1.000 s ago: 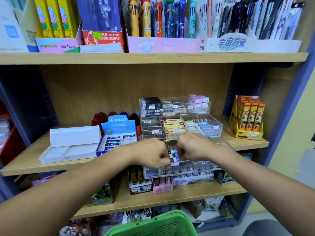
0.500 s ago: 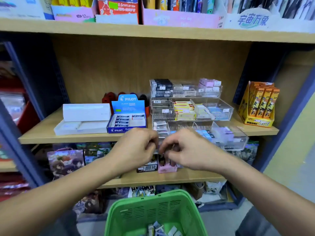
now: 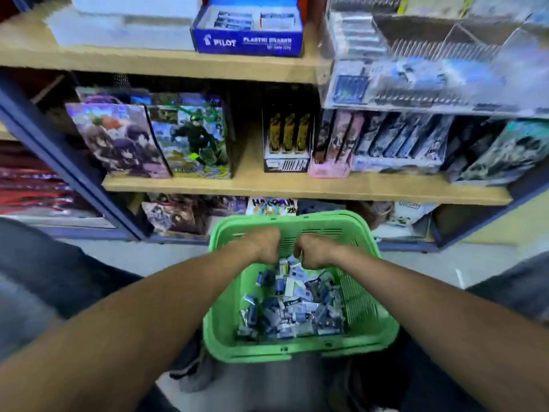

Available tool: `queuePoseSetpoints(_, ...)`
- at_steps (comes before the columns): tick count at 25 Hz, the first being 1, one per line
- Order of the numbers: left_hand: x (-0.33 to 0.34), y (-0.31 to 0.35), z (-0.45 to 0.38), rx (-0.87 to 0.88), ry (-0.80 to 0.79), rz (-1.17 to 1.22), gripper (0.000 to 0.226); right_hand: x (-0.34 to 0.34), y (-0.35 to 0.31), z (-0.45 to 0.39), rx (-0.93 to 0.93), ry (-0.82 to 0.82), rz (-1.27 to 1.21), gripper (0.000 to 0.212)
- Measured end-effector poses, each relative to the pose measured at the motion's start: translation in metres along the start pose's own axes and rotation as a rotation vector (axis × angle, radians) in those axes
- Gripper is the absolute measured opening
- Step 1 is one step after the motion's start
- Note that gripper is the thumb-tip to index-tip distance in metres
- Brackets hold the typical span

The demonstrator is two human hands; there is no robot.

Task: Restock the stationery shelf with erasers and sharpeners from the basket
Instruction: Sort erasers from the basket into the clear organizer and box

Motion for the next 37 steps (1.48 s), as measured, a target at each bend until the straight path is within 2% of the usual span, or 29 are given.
queuePoseSetpoints(4,0.092,-0.036,-0.028,-0.172,-0.135,0.242,0.034,0.073,0.028,-0.041,0.191,-0.141,-0.117,0.050)
queuePoseSetpoints(6,0.132,-0.055,-0.032,-0.313,-0.160,0.409,0.050,0.110,0.042,-0.054,0.290,-0.197,-0.202,0.073)
queuePoseSetpoints(9,0.170,-0.080,-0.034,-0.450,-0.143,0.563,0.090,0.147,0.061,-0.067,0.391,-0.241,-0.290,0.112)
queuePoseSetpoints(12,0.197,-0.087,-0.032,-0.491,-0.194,0.576,0.105,0.159,0.069,-0.074,0.415,-0.274,-0.293,0.126)
queuePoseSetpoints(14,0.214,-0.083,-0.032,-0.514,-0.203,0.609,0.110,0.164,0.064,-0.078,0.386,-0.240,-0.237,0.122)
queuePoseSetpoints(19,0.219,-0.068,-0.036,-0.526,-0.111,0.759,0.120,0.180,0.035,-0.076,0.348,-0.279,-0.280,0.109)
queuePoseSetpoints(21,0.223,-0.057,-0.038,-0.565,-0.053,0.998,0.123,0.178,0.032,-0.073,0.359,-0.301,-0.292,0.108)
queuePoseSetpoints(25,0.243,-0.063,-0.044,-0.645,0.250,1.389,0.108,0.183,0.025,-0.072,0.385,-0.359,-0.548,0.107)
queuePoseSetpoints(27,0.228,-0.057,-0.035,-0.631,0.347,1.579,0.090,0.187,0.020,-0.073,0.355,-0.390,-0.738,0.101)
queuePoseSetpoints(29,0.223,-0.055,-0.034,-0.628,0.374,1.689,0.088,0.184,0.008,-0.067,0.307,-0.491,-0.884,0.094)
queuePoseSetpoints(31,0.221,-0.056,-0.037,-0.585,0.353,1.677,0.086,0.185,-0.001,-0.064,0.256,-0.562,-0.924,0.092)
queuePoseSetpoints(34,0.218,-0.052,-0.035,-0.573,0.294,1.618,0.076,0.186,-0.005,-0.057,0.274,-0.576,-1.076,0.085)
queuePoseSetpoints(37,0.215,-0.048,-0.036,-0.591,0.357,1.590,0.067,0.181,-0.006,-0.058,0.267,-0.527,-1.189,0.063)
Point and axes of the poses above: each hand's wrist, its own z-axis away from the middle knuckle, its own x-axis out of the palm, y = z × x, the point moved 6 cm from there along -z, towards the middle knuckle, and after that the axes turned 15 degrees about x, right-handed, at the moved point
